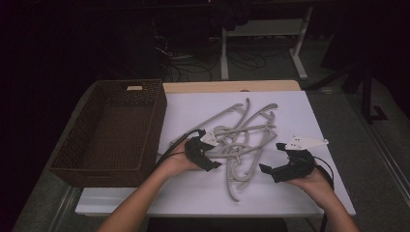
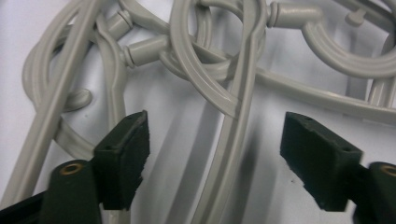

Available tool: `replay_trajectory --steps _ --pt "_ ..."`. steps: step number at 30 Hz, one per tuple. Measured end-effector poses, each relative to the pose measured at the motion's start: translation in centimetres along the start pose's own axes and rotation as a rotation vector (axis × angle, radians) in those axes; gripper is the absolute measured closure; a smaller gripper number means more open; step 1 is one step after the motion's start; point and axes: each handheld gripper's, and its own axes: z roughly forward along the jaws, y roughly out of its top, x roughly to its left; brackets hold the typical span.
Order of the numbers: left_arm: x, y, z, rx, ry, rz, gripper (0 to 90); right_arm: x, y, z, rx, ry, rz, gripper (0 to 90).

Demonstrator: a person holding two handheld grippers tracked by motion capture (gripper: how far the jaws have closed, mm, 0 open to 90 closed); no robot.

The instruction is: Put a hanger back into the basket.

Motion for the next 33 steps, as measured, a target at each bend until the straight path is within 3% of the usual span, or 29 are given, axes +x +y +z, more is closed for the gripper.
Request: replay_trajectory --steps 11,17,23,33 --pt "-0.07 0.23 0.20 0.010 0.000 0.020 56.1 -0.01 -0.03 0.03 0.001 0.004 0.000 0.1" --pt "-0.13 0.54 0.35 0.007 0.003 0.029 67.4 -0.02 -0.04 -0.01 0.000 0.004 0.000 0.2" --pt "-0.29 0.70 0.27 0.006 0.001 0.053 75.3 -0.12 -0.05 -0.09 -0.002 0.002 0.002 0.1" --pt "-0.44 0.93 -0.02 0.023 -0.035 0.078 78.7 -0.14 -0.03 -0.15 -0.004 0.002 0.003 0.1"
